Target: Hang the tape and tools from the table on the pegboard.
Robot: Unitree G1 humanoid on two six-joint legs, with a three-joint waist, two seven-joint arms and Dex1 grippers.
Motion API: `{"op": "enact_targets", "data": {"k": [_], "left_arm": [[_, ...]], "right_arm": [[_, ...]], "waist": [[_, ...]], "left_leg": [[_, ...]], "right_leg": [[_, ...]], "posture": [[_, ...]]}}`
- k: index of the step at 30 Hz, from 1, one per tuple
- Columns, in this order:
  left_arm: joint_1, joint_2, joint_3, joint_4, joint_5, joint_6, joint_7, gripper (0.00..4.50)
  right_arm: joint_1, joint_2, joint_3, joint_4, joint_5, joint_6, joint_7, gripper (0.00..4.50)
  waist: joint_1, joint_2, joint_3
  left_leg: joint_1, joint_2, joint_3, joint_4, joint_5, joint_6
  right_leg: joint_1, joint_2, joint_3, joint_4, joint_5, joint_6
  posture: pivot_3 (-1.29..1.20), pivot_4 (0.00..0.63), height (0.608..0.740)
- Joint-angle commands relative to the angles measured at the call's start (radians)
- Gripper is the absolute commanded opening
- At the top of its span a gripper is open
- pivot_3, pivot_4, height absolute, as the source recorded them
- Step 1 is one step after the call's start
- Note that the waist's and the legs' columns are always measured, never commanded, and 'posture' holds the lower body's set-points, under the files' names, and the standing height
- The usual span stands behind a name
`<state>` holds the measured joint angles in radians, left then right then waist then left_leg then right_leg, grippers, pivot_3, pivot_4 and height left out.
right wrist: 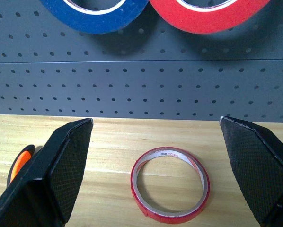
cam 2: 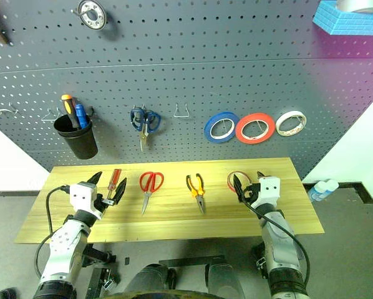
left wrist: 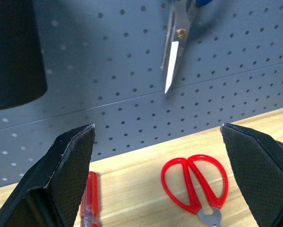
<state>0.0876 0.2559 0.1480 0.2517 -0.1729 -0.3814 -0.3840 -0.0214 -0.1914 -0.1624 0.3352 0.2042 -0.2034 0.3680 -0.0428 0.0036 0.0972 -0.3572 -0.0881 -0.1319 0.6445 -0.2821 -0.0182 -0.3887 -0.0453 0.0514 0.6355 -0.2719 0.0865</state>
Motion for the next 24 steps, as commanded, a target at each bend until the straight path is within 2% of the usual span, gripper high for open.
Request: {"op": "enact_targets", "data": {"k": [1, 9, 24], "left_arm": [[0.022, 0.0, 0.013, -0.038, 0.014, -0.032, 0.02, 4.43], [0.055, -0.018, -0.004, -0.071, 0.024, -0.024, 0.029, 4.43], [0.035, 0.004, 0.005, -0.052, 0.014, -0.017, 0.004, 4.43]], "right_arm": [[0.016, -0.001, -0.011, -0.045, 0.004, -0.015, -0.012, 4.5], [0.066, 0.014, 0.009, -0.087, -0.018, -0.023, -0.036, 4.5], [0.05, -0.003, 0.009, -0.075, -0.024, -0.023, -0.031, 4.5]], "waist": [[0.0, 0.0, 0.0], [0.001, 0.0, 0.0], [0.0, 0.0, 0.0]], "left_leg": [[0.0, 0.0, 0.0, 0.0, 0.0, 0.0], [0.0, 0.0, 0.0, 0.0, 0.0, 0.0], [0.0, 0.0, 0.0, 0.001, 0.0, 0.0]], "right_leg": [[0.0, 0.0, 0.0, 0.0, 0.0, 0.0], [0.0, 0.0, 0.0, 0.0, 0.0, 0.0], [0.001, 0.0, 0.0, 0.0, 0.0, 0.0]], "posture": [[-0.08, 0.056, 0.74], [-0.09, 0.062, 0.74], [-0.09, 0.066, 0.74]]}}
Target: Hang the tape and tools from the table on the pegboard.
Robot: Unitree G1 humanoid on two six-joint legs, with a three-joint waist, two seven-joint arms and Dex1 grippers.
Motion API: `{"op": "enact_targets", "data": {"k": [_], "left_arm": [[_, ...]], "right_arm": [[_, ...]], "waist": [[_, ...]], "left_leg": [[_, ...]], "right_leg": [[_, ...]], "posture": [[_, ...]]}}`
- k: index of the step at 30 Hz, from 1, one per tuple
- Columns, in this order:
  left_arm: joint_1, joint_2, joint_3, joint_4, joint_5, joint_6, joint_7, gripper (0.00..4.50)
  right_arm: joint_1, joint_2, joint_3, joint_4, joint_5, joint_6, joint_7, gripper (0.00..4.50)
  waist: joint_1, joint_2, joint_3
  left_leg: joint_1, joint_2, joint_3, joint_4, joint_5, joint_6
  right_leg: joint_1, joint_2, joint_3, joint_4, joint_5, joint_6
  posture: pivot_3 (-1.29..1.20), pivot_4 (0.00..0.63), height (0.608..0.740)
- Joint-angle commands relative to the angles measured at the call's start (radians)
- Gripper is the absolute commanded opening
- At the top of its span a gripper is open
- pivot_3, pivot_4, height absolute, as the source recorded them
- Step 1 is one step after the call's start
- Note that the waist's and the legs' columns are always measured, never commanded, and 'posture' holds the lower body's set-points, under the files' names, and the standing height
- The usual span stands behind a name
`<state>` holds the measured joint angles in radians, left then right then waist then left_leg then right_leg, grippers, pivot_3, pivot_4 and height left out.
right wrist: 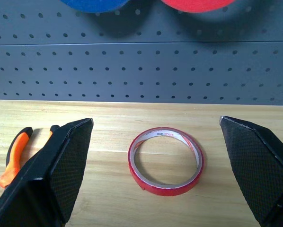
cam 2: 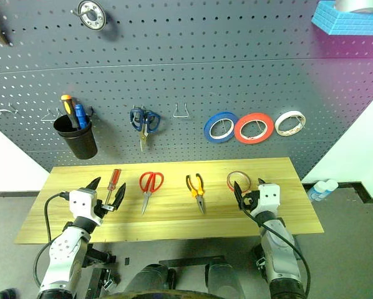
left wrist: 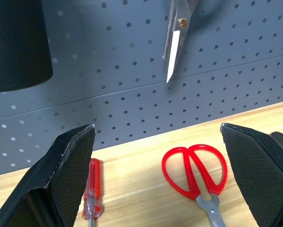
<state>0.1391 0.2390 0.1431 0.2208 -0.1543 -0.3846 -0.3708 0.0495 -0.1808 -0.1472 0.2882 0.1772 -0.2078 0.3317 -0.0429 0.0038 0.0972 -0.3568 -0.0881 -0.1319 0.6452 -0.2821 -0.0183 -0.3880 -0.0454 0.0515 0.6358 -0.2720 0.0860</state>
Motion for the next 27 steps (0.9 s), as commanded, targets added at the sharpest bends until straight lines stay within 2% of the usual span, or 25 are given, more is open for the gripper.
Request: {"op": "enact_targets", "data": {"k": [1, 6, 10, 22, 27], "left_arm": [[-0.017, 0.022, 0.011, -0.021, -0.005, -0.014, -0.009, 4.43], [-0.015, 0.021, 0.005, -0.028, -0.01, -0.013, -0.011, 4.43], [-0.011, 0.029, -0.008, -0.055, -0.069, 0.015, -0.086, 4.43], [-0.027, 0.224, -0.002, -0.126, -0.289, 0.27, -0.451, 4.43], [0.005, 0.305, -0.004, -0.221, -0.403, 0.451, -0.6, 4.43]], "right_arm": [[-0.022, -0.015, -0.008, -0.026, 0.004, -0.021, 0.006, 4.5], [-0.031, -0.02, -0.007, -0.019, 0.003, -0.021, 0.012, 4.5], [-0.034, -0.021, -0.003, -0.016, 0.001, -0.024, 0.016, 4.5], [-0.038, -0.018, 0.005, -0.013, -0.001, -0.021, 0.027, 4.5], [-0.042, -0.018, 0.007, -0.014, -0.003, -0.018, 0.028, 4.5]], "waist": [[0.0, 0.0, 0.0], [0.0, 0.0, 0.0], [0.0, 0.0, 0.0], [-0.001, 0.001, 0.0], [-0.002, 0.001, 0.001]], "left_leg": [[0.0, 0.0, 0.0, 0.0, 0.0, 0.0], [0.0, 0.0, 0.0, 0.0, 0.0, 0.0], [0.0, 0.0, 0.0, 0.0, 0.0, 0.0], [0.0, 0.0, 0.0, 0.0, 0.0, 0.0], [0.0, 0.0, 0.0, -0.001, 0.0, 0.0]], "right_leg": [[0.0, 0.0, 0.0, 0.0, 0.0, 0.0], [0.0, 0.0, 0.0, 0.0, 0.0, 0.0], [0.0, 0.0, 0.0, 0.0, 0.0, 0.0], [-0.001, 0.0, 0.0, 0.001, 0.0, -0.001], [-0.001, 0.0, 0.0, 0.001, -0.001, -0.002]], "posture": [[-0.09, 0.067, 0.74], [-0.09, 0.062, 0.74], [-0.08, 0.063, 0.74], [-0.08, 0.069, 0.74], [-0.07, 0.074, 0.74]]}}
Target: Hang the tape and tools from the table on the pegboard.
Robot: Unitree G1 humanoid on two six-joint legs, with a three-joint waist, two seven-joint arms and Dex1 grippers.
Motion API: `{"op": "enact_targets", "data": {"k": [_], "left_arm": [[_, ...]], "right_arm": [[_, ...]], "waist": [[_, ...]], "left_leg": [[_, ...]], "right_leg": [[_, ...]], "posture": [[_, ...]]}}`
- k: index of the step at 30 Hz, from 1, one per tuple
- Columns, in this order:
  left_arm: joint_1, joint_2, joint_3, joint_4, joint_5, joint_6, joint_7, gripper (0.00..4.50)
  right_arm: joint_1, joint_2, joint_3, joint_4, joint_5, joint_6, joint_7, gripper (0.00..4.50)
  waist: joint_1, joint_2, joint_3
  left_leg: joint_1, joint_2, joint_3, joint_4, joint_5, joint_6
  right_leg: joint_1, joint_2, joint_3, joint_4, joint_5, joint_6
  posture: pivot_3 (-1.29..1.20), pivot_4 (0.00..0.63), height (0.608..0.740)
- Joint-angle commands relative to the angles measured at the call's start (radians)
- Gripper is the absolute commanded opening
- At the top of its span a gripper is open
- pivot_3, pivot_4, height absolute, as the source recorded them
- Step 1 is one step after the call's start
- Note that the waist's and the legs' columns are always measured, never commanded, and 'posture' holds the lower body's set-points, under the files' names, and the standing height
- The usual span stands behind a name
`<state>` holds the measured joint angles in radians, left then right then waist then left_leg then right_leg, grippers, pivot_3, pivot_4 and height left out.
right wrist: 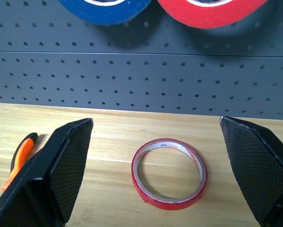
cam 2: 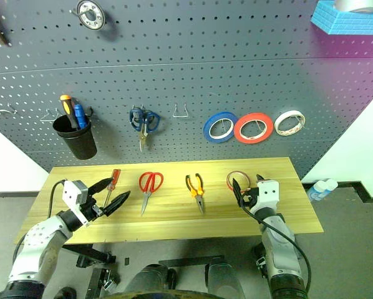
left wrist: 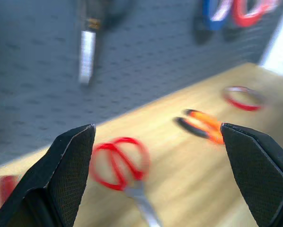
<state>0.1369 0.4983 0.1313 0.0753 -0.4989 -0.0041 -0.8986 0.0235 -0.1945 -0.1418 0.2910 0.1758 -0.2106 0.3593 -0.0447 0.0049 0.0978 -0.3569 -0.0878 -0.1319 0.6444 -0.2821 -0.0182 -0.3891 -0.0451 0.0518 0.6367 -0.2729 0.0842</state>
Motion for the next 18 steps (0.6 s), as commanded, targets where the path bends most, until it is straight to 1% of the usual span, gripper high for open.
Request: {"op": "enact_targets", "data": {"k": [1, 5, 8, 10, 13, 18], "left_arm": [[0.009, 0.059, 0.004, -0.089, -0.051, 0.063, -0.096, 4.43], [-0.002, 0.08, -0.003, -0.122, -0.079, 0.124, -0.15, 4.43], [-0.019, 0.069, -0.033, -0.126, -0.049, 0.11, -0.175, 4.43], [-0.029, 0.065, -0.04, -0.136, -0.062, 0.134, -0.181, 4.43], [-0.039, 0.084, -0.054, -0.15, -0.074, 0.165, -0.225, 4.43], [-0.063, 0.102, -0.048, -0.146, -0.034, 0.136, -0.241, 4.43]], "right_arm": [[-0.016, -0.004, 0.002, -0.017, -0.001, -0.014, 0.002, 4.5], [-0.016, -0.008, 0.007, -0.019, -0.007, -0.013, 0.005, 4.5], [-0.025, -0.012, 0.013, -0.017, -0.014, -0.013, 0.008, 4.5], [-0.029, -0.015, 0.015, -0.015, -0.015, -0.012, 0.011, 4.5], [-0.039, -0.019, 0.015, -0.012, -0.01, -0.007, 0.017, 4.5], [-0.047, -0.024, 0.021, -0.013, -0.01, -0.003, 0.032, 4.5]], "waist": [[0.0, 0.001, 0.001], [0.002, 0.003, 0.002], [0.001, 0.004, 0.003], [0.001, 0.004, 0.003], [0.0, 0.004, 0.004], [0.001, 0.005, 0.008]], "left_leg": [[0.0, 0.0, 0.0, 0.0, 0.0, 0.0], [0.0, 0.0, 0.0, 0.0, 0.0, 0.0], [0.0, 0.0, 0.0, 0.0, 0.0, 0.0], [0.0, 0.0, 0.0, 0.0, 0.0, 0.0], [0.0, 0.0, 0.0, 0.0, 0.0, 0.0], [0.0, 0.0, 0.0, 0.0, 0.0, 0.0]], "right_leg": [[0.0, 0.0, 0.0, 0.0, 0.0, 0.0], [0.0, 0.0, 0.0, 0.0, -0.001, -0.002], [0.0, 0.0, 0.0, 0.0, -0.001, -0.002], [0.0, 0.0, 0.0, 0.0, -0.001, -0.002], [0.0, 0.0, 0.0, 0.0, -0.001, -0.002], [0.0, 0.0, 0.0, 0.0, -0.001, -0.002]], "posture": [[-0.07, 0.076, 0.74], [-0.07, 0.082, 0.74], [-0.08, 0.086, 0.74], [-0.07, 0.087, 0.74], [-0.07, 0.088, 0.74], [-0.06, 0.096, 0.74]]}}
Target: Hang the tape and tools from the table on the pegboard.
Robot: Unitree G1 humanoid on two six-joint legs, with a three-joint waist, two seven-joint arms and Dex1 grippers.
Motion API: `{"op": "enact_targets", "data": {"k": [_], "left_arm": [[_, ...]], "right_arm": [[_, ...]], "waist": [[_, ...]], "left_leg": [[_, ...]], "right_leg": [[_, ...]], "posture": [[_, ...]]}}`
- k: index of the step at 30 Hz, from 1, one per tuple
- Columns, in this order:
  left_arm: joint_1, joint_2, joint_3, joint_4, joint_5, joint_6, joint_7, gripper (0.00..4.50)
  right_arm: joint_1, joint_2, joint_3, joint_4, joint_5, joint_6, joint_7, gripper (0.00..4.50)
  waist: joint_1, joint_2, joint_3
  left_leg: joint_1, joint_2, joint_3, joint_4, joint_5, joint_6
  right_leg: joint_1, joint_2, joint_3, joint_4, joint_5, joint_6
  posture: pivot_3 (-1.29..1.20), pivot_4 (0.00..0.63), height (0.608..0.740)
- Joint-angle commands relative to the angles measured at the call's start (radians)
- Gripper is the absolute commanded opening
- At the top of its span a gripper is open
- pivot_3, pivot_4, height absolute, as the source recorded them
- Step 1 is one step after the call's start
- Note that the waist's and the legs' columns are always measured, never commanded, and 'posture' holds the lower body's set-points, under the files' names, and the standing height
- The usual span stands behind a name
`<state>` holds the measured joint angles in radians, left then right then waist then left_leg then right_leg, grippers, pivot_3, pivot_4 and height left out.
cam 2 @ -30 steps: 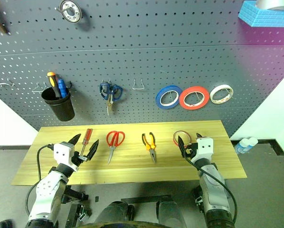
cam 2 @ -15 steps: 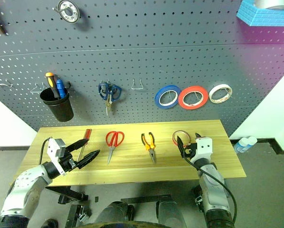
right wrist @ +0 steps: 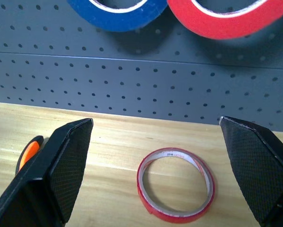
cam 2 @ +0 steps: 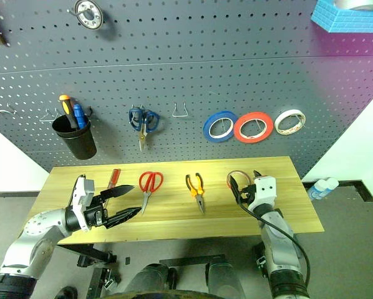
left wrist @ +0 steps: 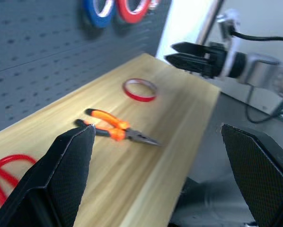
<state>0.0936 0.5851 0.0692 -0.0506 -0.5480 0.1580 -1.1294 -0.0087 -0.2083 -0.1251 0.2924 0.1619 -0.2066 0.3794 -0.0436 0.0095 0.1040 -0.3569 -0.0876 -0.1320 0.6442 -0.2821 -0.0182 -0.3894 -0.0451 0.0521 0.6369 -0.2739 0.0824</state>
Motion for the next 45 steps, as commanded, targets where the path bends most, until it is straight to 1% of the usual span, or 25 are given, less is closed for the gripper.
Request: {"op": "enact_targets", "data": {"k": [1, 5, 8, 11, 16, 19, 23, 32, 40, 43, 45], "left_arm": [[-0.026, 0.012, 0.016, -0.014, 0.024, -0.037, -0.005, 4.43], [-0.039, -0.012, 0.001, -0.028, 0.02, -0.016, 0.013, 4.43], [-0.044, -0.023, -0.003, -0.03, 0.026, -0.019, 0.021, 4.43], [-0.055, -0.024, -0.001, -0.03, 0.032, -0.016, 0.029, 4.43], [-0.068, -0.024, 0.008, -0.037, 0.031, -0.007, 0.041, 4.43], [-0.061, -0.027, 0.005, -0.057, 0.033, -0.007, 0.054, 4.43], [-0.038, -0.028, 0.011, -0.096, 0.024, 0.003, 0.078, 4.43], [-0.003, -0.023, 0.019, -0.163, 0.016, 0.038, 0.109, 4.43], [-0.008, -0.026, 0.015, -0.186, 0.019, 0.054, 0.128, 4.43], [-0.005, -0.024, 0.019, -0.195, 0.015, 0.06, 0.137, 4.5], [-0.007, -0.022, 0.019, -0.195, 0.017, 0.06, 0.137, 4.5]], "right_arm": [[-0.018, -0.011, 0.006, -0.013, 0.002, -0.004, 0.014, 4.5], [-0.076, -0.066, 0.078, 0.02, -0.076, 0.039, 0.062, 4.5], [-0.136, -0.084, 0.094, 0.048, -0.073, 0.098, 0.084, 4.5], [-0.211, -0.112, 0.119, 0.129, -0.115, 0.135, 0.088, 4.5], [-0.273, -0.139, 0.146, 0.243, -0.161, 0.147, 0.088, 4.5], [-0.286, -0.147, 0.15, 0.285, -0.177, 0.153, 0.082, 4.5], [-0.298, -0.152, 0.14, 0.303, -0.176, 0.194, 0.075, 4.5], [-0.298, -0.169, 0.167, 0.303, -0.2, 0.27, 0.092, 4.5], [-0.334, -0.185, 0.18, 0.359, -0.226, 0.331, 0.099, 4.5], [-0.349, -0.194, 0.201, 0.391, -0.252, 0.343, 0.104, 3.92], [-0.357, -0.199, 0.218, 0.412, -0.272, 0.334, 0.102, 3.28]], "waist": [[0.001, 0.001, 0.004], [-0.001, 0.001, 0.015], [-0.003, -0.001, 0.02], [-0.001, -0.002, 0.029], [0.002, -0.005, 0.05], [0.0, -0.004, 0.06], [-0.002, -0.005, 0.071], [0.0, -0.008, 0.108], [-0.001, -0.009, 0.111], [-0.001, -0.01, 0.111], [-0.001, -0.01, 0.111]], "left_leg": [[0.0, 0.0, 0.0, 0.0, 0.0, 0.0], [0.0, 0.0, 0.0, 0.001, 0.0, 0.0], [0.0, 0.0, 0.001, 0.0, 0.0, 0.0], [-0.001, 0.0, 0.0, 0.0, 0.0, 0.0], [-0.001, 0.0, 0.0, 0.0, 0.0, 0.0], [-0.005, 0.0, 0.0, -0.001, 0.0, 0.001], [-0.017, 0.0, 0.001, 0.0, 0.0, 0.001], [-0.017, 0.0, 0.001, 0.001, 0.0, 0.0], [-0.018, 0.0, 0.001, 0.001, 0.0, 0.0], [-0.017, 0.0, 0.001, 0.001, 0.0, 0.0], [-0.017, 0.0, 0.001, 0.002, 0.0, 0.0]], "right_leg": [[0.0, 0.0, 0.0, 0.0, 0.0, 0.0], [0.0, 0.0, 0.0, 0.0, 0.0, 0.0], [-0.001, 0.0, 0.0, 0.0, 0.0, 0.0], [-0.002, 0.0, 0.0, 0.0, 0.001, 0.002], [-0.001, -0.001, 0.0, -0.001, 0.001, 0.002], [-0.005, -0.001, 0.0, -0.001, 0.002, 0.003], [-0.018, -0.001, 0.0, 0.001, 0.003, 0.002], [-0.019, -0.002, 0.0, 0.005, 0.003, 0.001], [-0.019, -0.002, 0.0, 0.005, 0.003, 0.001], [-0.019, -0.002, 0.0, 0.005, 0.003, 0.001], [-0.018, -0.002, 0.0, 0.005, 0.003, 0.002]], "posture": [[-0.07, 0.099, 0.74], [-0.07, 0.113, 0.74], [-0.07, 0.125, 0.74], [-0.07, 0.139, 0.74], [-0.06, 0.169, 0.74], [-0.05, 0.193, 0.74], [-0.04, 0.21, 0.74], [-0.04, 0.24, 0.74], [-0.04, 0.23, 0.74], [-0.03, 0.222, 0.74], [-0.03, 0.219, 0.74]]}}
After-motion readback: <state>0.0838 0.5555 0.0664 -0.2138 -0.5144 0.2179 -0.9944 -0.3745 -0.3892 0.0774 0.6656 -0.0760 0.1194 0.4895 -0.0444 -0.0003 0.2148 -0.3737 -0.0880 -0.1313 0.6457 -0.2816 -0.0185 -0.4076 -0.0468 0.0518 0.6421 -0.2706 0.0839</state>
